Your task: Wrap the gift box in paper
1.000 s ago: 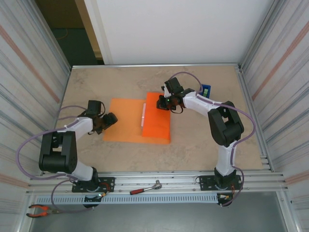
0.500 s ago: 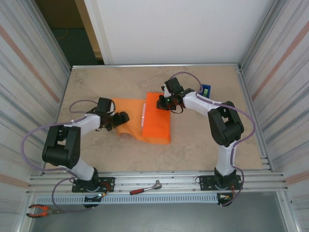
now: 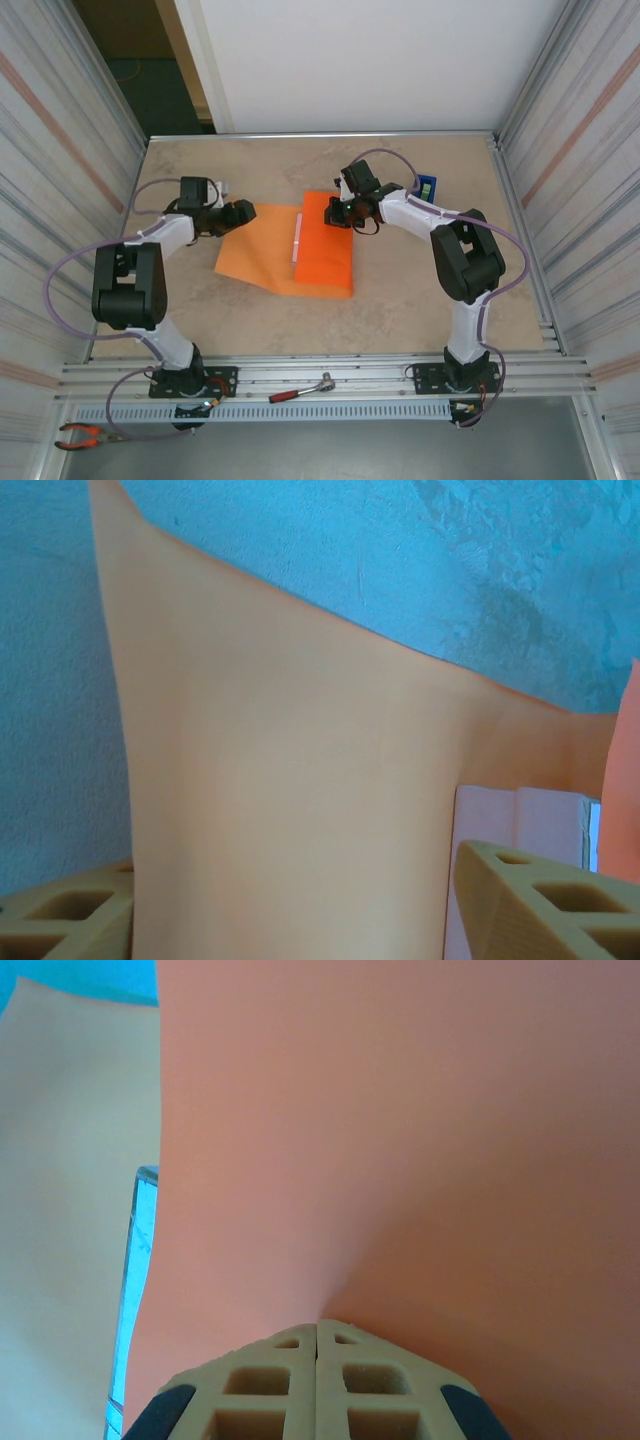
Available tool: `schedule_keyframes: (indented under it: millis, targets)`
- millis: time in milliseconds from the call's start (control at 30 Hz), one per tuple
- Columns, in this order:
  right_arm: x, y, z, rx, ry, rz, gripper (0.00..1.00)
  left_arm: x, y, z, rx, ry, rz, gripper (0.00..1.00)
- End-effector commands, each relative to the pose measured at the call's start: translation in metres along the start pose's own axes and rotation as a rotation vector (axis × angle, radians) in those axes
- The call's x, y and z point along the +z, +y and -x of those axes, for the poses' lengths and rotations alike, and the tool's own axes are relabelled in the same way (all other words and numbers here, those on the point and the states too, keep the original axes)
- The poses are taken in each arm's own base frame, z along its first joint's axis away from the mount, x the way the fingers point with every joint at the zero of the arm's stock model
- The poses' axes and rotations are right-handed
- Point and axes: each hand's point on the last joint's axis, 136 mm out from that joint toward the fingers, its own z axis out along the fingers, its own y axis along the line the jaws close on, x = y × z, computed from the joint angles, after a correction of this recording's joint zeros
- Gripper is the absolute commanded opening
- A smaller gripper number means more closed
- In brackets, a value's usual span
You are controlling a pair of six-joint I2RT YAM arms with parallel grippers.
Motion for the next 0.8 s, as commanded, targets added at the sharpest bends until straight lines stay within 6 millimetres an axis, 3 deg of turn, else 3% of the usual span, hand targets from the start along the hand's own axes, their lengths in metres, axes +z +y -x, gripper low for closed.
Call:
schedule_keyframes:
  millis: [0, 433, 700, 767]
  targets:
    - [0.022, -0.037, -0.042, 0.035, 0.131, -0.106, 0.00, -0.010, 0.001, -0.015, -0.027, 0.053, -0.035, 0.64]
    - [0.024, -0.039, -0.043, 0.038, 0.133, -0.105, 0.00, -0.041, 0.027, -0.033, -0.162, 0.031, -0.012, 0.32]
    - [0.026, -0.040, -0.045, 0.041, 0.135, -0.105, 0.00, -0.047, 0.029, -0.039, -0.159, 0.023, -0.001, 0.20]
    - [0.025, -0.040, -0.044, 0.041, 0.134, -0.104, 0.00, -0.048, 0.028, -0.040, -0.155, 0.025, -0.004, 0.12]
